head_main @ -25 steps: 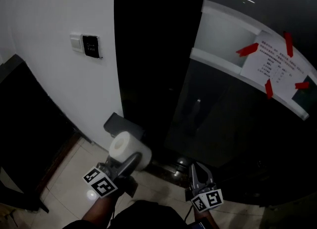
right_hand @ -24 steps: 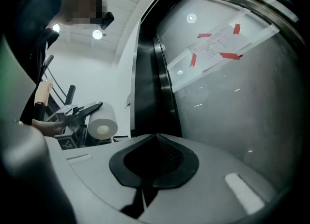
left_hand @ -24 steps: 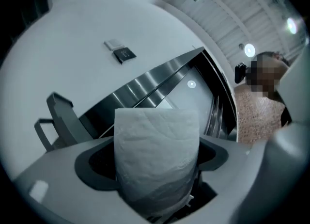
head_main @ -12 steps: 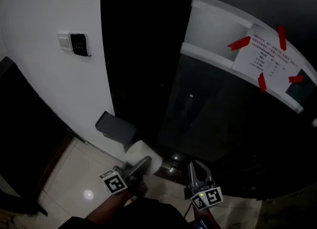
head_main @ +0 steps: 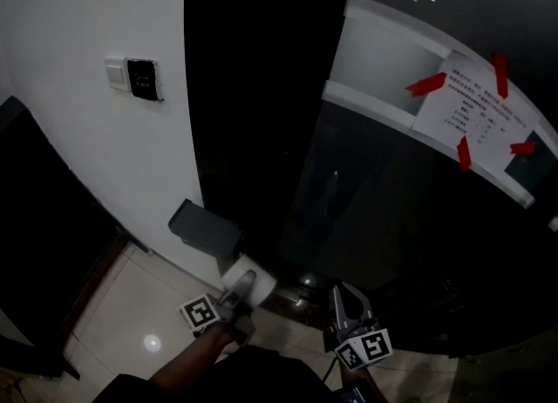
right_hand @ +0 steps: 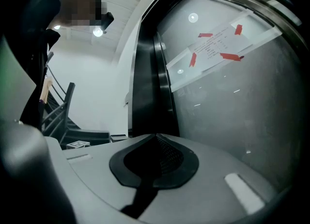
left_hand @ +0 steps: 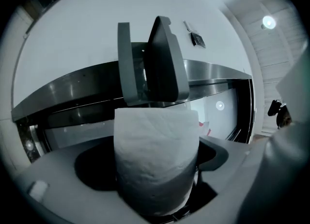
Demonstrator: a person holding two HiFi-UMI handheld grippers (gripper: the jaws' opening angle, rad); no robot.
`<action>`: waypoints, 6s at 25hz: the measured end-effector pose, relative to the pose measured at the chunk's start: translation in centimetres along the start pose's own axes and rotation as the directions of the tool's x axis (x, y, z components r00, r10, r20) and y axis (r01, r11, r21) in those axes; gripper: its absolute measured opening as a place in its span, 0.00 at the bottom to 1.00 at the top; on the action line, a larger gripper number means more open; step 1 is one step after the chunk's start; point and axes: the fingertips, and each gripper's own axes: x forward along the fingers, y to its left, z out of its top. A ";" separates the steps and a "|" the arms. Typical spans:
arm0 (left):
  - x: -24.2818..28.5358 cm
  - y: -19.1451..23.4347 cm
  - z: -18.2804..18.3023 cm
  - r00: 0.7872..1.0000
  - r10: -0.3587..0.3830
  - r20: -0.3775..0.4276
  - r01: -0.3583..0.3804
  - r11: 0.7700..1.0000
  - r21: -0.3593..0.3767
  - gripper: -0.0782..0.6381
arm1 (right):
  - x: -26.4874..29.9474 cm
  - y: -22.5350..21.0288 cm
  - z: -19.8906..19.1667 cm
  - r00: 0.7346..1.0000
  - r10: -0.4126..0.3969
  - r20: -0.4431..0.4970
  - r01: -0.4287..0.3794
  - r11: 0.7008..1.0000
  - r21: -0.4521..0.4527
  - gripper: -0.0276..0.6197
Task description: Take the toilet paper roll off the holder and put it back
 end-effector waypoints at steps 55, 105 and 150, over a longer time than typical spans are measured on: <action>-3.6 3.3 14.8 0.950 -0.056 0.306 0.095 0.989 -0.115 0.75 | 5.3 2.3 -2.1 0.997 0.076 -0.015 -0.075 0.996 0.051 0.06; -14.2 -10.8 12.1 0.919 0.172 0.356 -0.385 0.185 0.904 0.11 | 7.2 9.8 -3.4 0.947 0.318 -0.049 -0.314 0.947 0.071 0.06; -39.9 -17.9 1.0 0.902 0.162 0.401 -0.423 0.138 0.896 0.11 | -10.1 30.1 -6.4 0.932 0.355 -0.073 -0.347 0.932 0.101 0.06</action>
